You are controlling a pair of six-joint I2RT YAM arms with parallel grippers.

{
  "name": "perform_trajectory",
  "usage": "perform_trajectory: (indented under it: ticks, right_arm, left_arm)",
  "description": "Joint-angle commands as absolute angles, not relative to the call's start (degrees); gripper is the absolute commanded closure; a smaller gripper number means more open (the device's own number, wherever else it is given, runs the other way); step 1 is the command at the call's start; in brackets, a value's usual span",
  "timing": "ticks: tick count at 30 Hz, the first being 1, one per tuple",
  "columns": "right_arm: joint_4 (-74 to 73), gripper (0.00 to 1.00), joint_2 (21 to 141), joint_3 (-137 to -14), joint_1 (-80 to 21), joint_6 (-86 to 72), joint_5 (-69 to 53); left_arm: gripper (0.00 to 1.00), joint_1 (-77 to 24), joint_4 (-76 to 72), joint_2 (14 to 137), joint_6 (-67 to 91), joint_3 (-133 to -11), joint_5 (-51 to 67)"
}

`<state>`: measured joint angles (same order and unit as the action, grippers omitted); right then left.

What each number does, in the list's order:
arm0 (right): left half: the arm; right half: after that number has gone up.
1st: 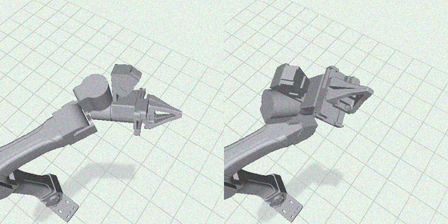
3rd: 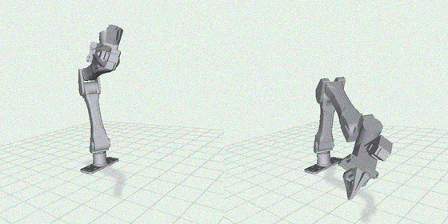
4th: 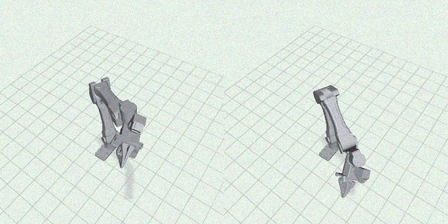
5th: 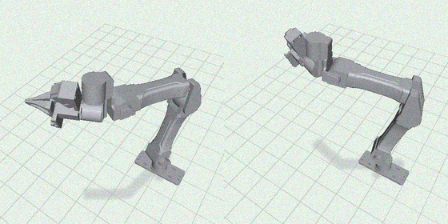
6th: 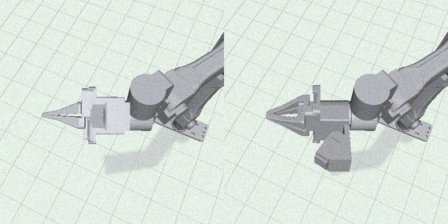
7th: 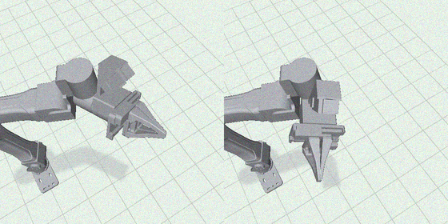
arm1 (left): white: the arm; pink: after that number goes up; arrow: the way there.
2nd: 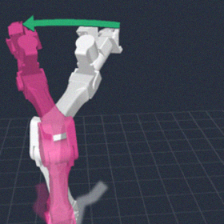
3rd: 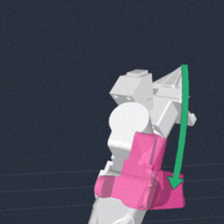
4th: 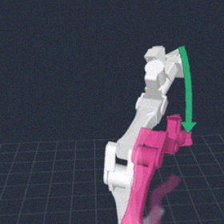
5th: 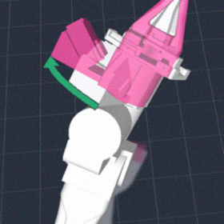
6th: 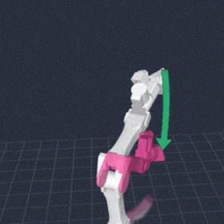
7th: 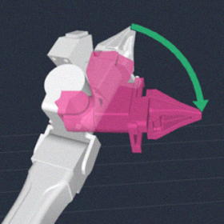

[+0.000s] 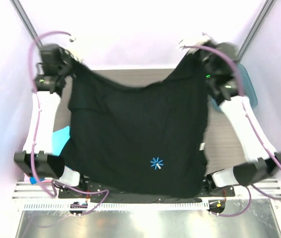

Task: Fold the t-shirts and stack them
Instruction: Flatten the tshirt out

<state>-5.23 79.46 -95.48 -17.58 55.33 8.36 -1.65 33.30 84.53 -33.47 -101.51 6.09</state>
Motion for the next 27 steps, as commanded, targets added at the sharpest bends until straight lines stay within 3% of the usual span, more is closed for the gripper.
perform_trajectory:
  ticks: [1, 5, 10, 17, 22, 27]
  right_arm:
    - [4.2, 0.99, 80.4, -89.0, -16.3, 54.0, 8.7]
    - [7.1, 0.99, 90.1, -88.2, -11.9, 53.8, 7.6]
    - [7.9, 0.99, 110.6, -102.5, -6.2, 52.6, 9.7]
    - [5.5, 0.99, 128.4, -118.4, -5.0, 53.9, 10.4]
    - [5.3, 0.99, 133.9, -121.5, -5.0, 51.7, 11.4]
    - [6.6, 0.99, 130.6, -117.6, -5.0, 49.6, 10.5]
  left_arm:
    - [1.0, -1.5, 27.4, 85.8, -36.6, -94.1, 9.1]
    - [1.0, -1.5, 22.9, 94.0, -36.7, -92.4, 9.8]
    - [1.0, -1.6, 20.7, 111.0, -33.0, -103.1, 7.1]
    - [1.0, -1.6, 21.1, 126.4, -30.1, -116.0, 3.7]
    - [1.0, -1.6, 20.2, 131.3, -28.7, -121.5, 1.9]
    - [1.0, -1.7, 18.8, 132.2, -28.8, -123.5, 0.5]
